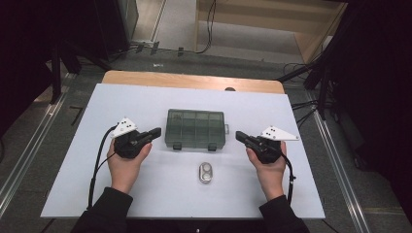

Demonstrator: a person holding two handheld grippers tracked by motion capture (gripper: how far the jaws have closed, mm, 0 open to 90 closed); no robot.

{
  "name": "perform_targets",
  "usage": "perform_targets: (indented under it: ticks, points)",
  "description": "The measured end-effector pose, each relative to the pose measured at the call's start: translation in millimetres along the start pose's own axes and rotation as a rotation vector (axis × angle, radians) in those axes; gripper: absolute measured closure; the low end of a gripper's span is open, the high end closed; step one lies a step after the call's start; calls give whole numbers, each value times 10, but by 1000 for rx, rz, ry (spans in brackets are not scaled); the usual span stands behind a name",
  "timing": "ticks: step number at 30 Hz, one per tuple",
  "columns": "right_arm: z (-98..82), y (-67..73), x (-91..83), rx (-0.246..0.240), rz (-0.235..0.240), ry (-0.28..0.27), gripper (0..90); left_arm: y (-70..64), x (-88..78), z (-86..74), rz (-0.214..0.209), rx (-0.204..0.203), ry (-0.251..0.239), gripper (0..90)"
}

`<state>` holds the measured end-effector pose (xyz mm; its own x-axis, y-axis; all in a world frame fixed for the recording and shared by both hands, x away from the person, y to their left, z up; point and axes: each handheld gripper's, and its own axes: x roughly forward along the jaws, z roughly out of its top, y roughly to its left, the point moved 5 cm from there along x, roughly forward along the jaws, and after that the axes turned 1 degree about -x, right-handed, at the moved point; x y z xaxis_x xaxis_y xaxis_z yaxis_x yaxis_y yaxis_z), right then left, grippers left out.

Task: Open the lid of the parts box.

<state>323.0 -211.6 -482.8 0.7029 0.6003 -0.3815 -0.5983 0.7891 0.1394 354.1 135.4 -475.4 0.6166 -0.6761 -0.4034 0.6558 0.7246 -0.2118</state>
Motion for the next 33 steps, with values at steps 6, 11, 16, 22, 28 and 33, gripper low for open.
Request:
perform_targets:
  ticks: [6,11,16,22,28,33]
  points:
    - [-12,22,111,-2,32,36,877,23,61,-43,-6,1,17,899]
    - [-52,36,173,-26,30,57,876,51,103,-123,-9,6,40,899]
    - [-92,28,223,-45,33,80,879,80,101,-186,-13,-3,56,899]
    - [-171,-6,292,-72,34,139,879,117,135,-242,-21,-21,83,899]
    - [-273,-49,305,-23,12,180,879,124,188,-305,-24,-24,123,899]
    - [-337,-78,313,-7,14,184,879,116,223,-346,-27,-17,153,900]
